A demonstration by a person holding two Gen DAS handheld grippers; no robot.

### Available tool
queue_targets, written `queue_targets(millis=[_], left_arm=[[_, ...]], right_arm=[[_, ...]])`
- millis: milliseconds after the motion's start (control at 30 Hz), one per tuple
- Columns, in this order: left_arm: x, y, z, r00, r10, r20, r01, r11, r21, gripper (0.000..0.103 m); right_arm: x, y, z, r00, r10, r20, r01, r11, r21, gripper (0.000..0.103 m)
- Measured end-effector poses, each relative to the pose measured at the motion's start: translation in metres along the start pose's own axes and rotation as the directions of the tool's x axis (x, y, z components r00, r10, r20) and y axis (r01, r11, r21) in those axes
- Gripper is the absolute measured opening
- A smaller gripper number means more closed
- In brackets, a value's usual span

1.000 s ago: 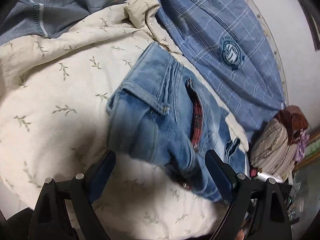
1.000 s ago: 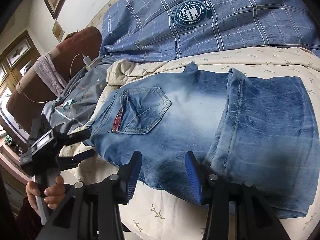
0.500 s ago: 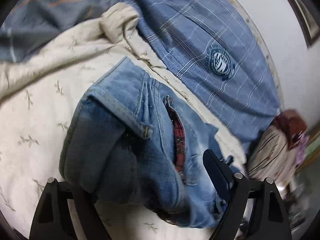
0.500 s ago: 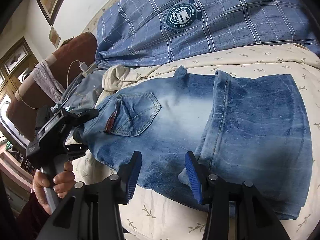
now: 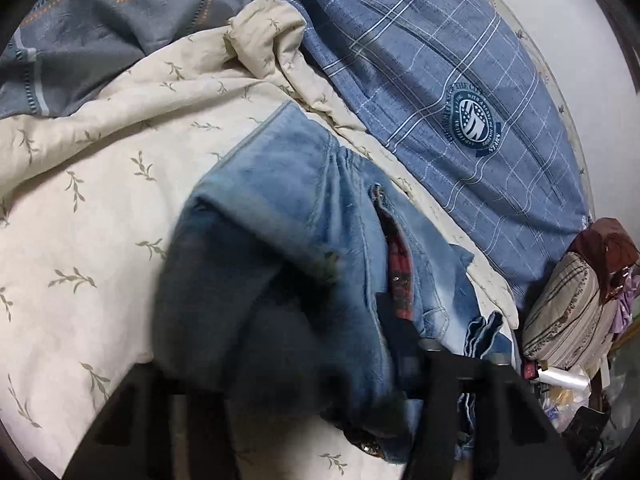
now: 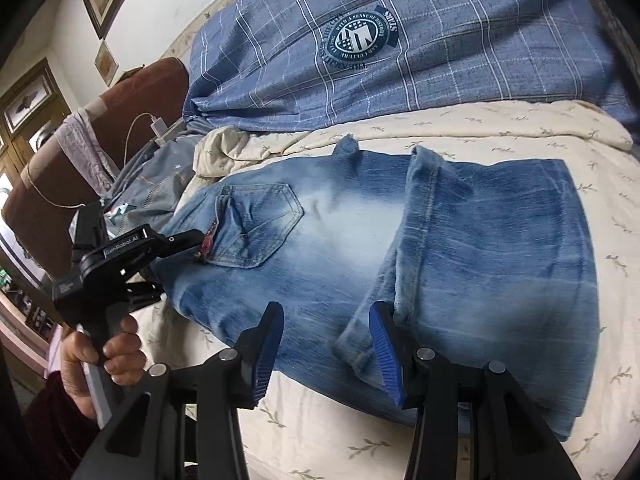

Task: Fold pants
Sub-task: 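Fold the held waistband over toward the folded leg with the left tool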

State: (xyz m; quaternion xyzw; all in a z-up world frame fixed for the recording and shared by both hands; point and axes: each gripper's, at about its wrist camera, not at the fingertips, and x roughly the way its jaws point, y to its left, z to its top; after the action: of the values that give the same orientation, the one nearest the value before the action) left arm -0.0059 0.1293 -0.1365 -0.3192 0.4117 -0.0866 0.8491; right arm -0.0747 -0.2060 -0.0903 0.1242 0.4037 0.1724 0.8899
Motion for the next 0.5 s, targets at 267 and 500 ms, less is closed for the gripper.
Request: queue_targets(millis=[267,500], left_arm=[[-0.018,-0.038,-0.008,0.996,0.018,0.083,-0.032,0.985,0.171,0.032],[-0.039,-0.106,-0.027,0.987,0.003,0.163,-0.071,0.907,0.414,0.024]], right_arm=[[-0.018,-0.028,0.004,0.998,-0.046,0.049,0.042,0.996,0.077,0.048],[-0.054,-0.080,0.010,0.987,-0.021,0.161,-0.025,0.960,0.280,0.048]])
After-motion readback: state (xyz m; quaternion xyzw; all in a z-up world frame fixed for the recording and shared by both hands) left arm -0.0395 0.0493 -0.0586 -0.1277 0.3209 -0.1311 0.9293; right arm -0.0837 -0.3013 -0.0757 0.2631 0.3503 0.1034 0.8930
